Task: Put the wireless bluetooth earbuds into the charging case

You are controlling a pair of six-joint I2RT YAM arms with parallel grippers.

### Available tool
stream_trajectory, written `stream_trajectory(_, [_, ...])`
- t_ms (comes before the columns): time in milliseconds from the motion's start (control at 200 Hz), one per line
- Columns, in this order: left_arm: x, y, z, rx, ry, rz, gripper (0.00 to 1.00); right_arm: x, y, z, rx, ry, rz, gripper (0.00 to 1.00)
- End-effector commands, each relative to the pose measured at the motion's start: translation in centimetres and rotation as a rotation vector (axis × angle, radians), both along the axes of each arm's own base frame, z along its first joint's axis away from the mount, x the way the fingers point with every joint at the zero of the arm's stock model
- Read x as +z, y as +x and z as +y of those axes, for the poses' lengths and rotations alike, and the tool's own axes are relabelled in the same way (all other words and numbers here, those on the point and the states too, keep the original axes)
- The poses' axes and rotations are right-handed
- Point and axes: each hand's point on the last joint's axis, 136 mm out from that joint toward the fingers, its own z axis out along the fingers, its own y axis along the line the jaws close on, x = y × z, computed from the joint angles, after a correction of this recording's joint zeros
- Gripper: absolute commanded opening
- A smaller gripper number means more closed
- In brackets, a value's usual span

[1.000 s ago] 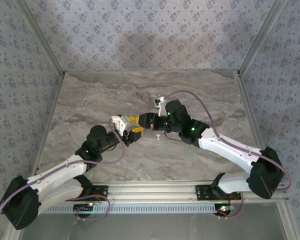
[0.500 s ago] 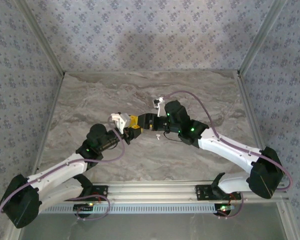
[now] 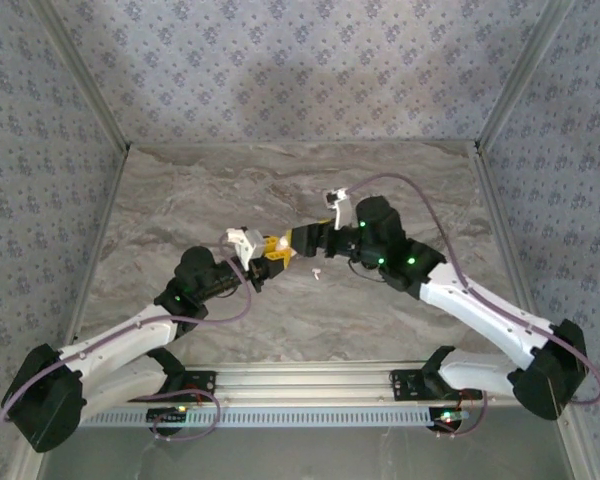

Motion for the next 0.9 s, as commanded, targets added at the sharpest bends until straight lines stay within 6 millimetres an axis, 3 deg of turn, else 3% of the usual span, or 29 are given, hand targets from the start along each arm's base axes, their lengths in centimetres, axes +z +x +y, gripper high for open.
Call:
stream_trajectory(0, [1.5, -1.4, -0.6, -0.107, -0.029, -0.081, 0.20, 0.1, -1.2, -1.3, 0.133, -0.086, -0.148, 0.77])
stream_trajectory(200, [2.4, -2.7, -1.5, -0.235, -0.050, -0.109, 0.18, 0.2, -4.7, -2.5, 0.455, -0.214, -0.453, 0.69])
stream_trajectory(375, [3.4, -3.8, -2.1, -0.331, -0.062, -0.124, 0.18, -0.5, -6.2, -3.8, 0.613, -0.273, -0.564, 0.64])
stream_trajectory(894, [5.0, -4.6, -2.5, -0.399, -0.078, -0.156, 0.19, -1.4, -6.1, -2.0, 0.755, -0.281, -0.610, 0.55])
